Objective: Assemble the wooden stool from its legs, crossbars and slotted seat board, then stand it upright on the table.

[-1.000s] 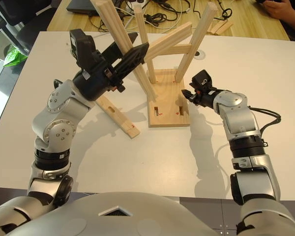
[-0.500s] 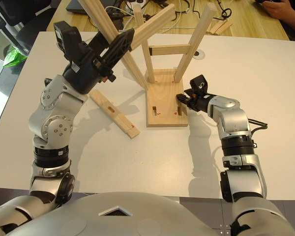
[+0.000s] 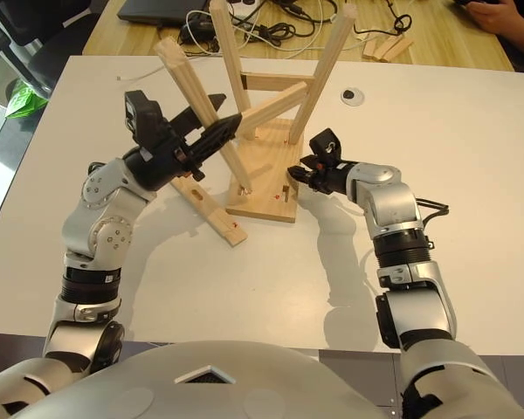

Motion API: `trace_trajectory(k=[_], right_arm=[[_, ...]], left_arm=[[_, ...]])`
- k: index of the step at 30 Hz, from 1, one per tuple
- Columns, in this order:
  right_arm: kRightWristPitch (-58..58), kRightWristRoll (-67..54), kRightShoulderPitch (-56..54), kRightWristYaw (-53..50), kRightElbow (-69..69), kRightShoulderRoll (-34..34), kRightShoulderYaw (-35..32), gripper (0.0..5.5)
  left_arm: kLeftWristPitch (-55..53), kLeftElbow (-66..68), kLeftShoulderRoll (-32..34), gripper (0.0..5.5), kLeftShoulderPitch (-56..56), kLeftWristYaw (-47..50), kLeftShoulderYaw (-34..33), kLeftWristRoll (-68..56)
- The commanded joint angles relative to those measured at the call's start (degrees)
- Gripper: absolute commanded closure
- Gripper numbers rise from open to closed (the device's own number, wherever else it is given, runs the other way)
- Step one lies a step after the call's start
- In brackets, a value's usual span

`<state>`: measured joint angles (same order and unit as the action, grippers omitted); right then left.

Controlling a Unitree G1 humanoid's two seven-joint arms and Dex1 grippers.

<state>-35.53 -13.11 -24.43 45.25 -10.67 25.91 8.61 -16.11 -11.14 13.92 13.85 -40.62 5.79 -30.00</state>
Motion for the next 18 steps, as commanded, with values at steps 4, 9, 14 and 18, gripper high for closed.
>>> trace_trajectory(k=[4,9,14,18], right_arm=[[-1.59,-9.34,8.56,15.61,19.75,13.68,-4.68,3.53],[4.18,-4.65,10.94,16.04,21.14,15.10,0.28,3.53],[11.52,3.99,10.44,11.23,19.37,12.40,6.81,3.53],[13.56,6.07,10.68,12.31,18.17,11.83,10.09,3.53]], left_arm=[[0.79,-5.11,0.13,3.44,-2.08,1.73,-0.89,0.60],[1.42,-4.68,-0.31,3.44,-1.54,2.12,-0.92,0.93],[1.86,-4.10,-0.69,3.44,-0.88,2.00,-0.42,1.04],[2.14,-3.94,-0.87,3.44,-0.73,2.02,-0.12,1.16]])
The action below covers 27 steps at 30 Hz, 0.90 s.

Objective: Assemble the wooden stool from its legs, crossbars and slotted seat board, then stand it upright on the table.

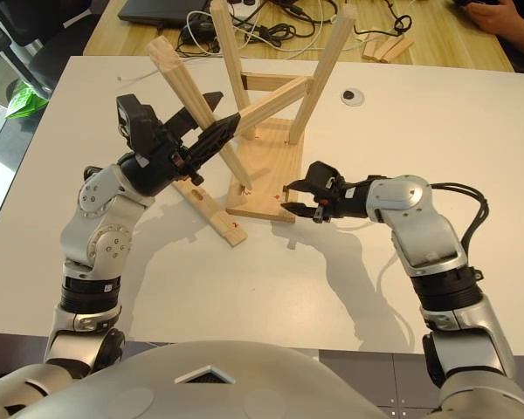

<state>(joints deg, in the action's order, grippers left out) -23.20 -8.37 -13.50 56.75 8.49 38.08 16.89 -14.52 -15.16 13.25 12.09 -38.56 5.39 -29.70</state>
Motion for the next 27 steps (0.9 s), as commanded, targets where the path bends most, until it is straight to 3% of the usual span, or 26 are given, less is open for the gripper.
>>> trace_trajectory(k=[1,13,19,27], right_arm=[[1.67,1.96,-0.30,1.47,-1.60,-0.08,2.73,3.53],[6.44,12.83,-2.21,2.85,-8.64,3.00,8.72,3.53],[11.07,12.34,-3.88,9.59,-8.93,7.42,8.49,3.53],[5.70,5.15,-7.59,12.67,-8.28,4.41,3.47,3.53]], left_arm=[[0.60,0.14,-0.22,3.44,1.10,-0.02,0.31,0.88],[0.68,0.21,-0.19,3.44,1.48,-0.29,0.47,1.17],[1.79,1.62,0.19,3.44,1.35,-1.03,0.94,2.56],[2.65,0.32,-1.95,3.44,-0.65,-2.26,5.46,3.40]])
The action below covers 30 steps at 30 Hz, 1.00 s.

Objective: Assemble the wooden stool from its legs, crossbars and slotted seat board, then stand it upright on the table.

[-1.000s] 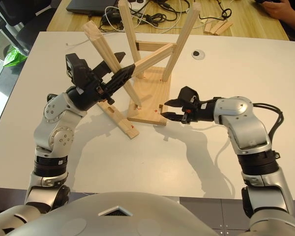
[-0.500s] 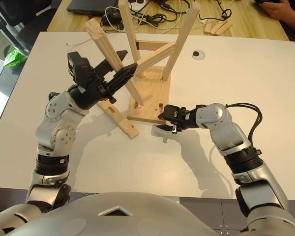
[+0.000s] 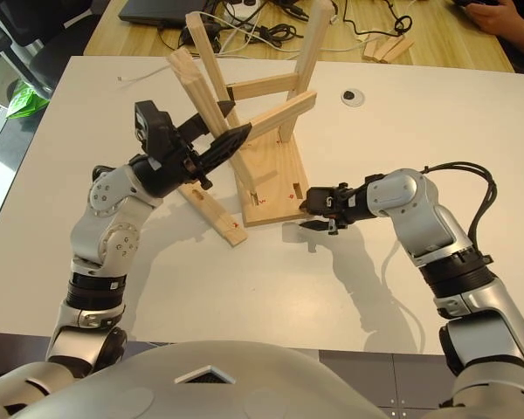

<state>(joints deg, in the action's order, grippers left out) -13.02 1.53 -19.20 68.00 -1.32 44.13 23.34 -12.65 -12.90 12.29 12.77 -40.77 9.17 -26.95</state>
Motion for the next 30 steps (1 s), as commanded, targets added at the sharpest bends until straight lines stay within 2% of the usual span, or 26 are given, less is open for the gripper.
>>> trace_trajectory(k=[1,8,20,30], right_arm=[[-6.29,-6.88,-2.21,2.17,2.36,-1.96,-4.14,3.53],[-14.47,-16.40,-5.87,4.80,2.85,-2.09,-10.19,3.53],[-15.57,-16.70,-8.91,7.99,0.51,-1.94,-9.51,3.53],[-17.46,-17.96,-9.65,7.19,0.82,-2.09,-10.54,3.53]], left_arm=[[0.97,-2.03,-1.23,3.44,-1.95,0.21,1.92,0.76],[6.81,1.56,-0.40,3.44,-4.28,1.64,2.02,6.91],[11.12,1.92,-2.25,3.44,-4.92,2.91,3.77,9.75],[11.63,1.66,0.02,3.44,-10.48,0.68,6.27,10.27]])
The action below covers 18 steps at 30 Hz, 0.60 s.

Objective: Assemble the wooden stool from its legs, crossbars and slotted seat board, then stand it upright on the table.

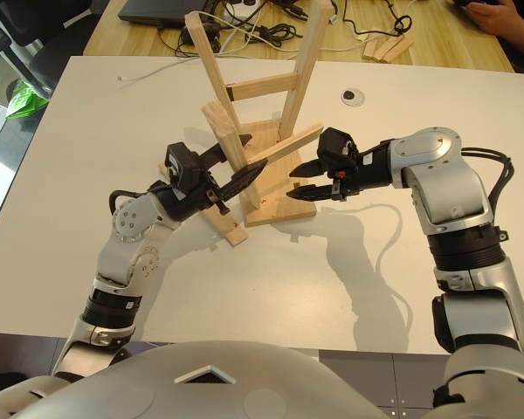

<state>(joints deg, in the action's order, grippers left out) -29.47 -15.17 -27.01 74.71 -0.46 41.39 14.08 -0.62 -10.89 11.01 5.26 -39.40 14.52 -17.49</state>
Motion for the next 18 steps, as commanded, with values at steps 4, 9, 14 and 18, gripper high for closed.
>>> trace_trajectory(k=[4,9,14,18], right_arm=[[-1.30,-1.84,-1.97,1.13,0.02,1.22,-1.52,3.53],[-2.24,-2.31,-0.97,0.59,1.37,1.18,-2.00,3.53],[-3.93,-3.44,1.85,-0.99,4.38,1.47,-3.20,3.53],[-4.97,-4.32,3.82,-2.24,6.45,2.01,-3.80,3.53]], left_arm=[[0.01,-0.20,1.96,3.44,-4.27,-1.15,1.78,1.23],[-1.15,-2.93,3.66,3.44,-3.98,-1.78,1.83,0.51],[-3.47,-5.19,7.26,3.44,-2.55,-3.80,0.23,-0.90],[-3.72,-4.24,9.48,3.44,-1.49,-4.73,-1.86,-1.01]])
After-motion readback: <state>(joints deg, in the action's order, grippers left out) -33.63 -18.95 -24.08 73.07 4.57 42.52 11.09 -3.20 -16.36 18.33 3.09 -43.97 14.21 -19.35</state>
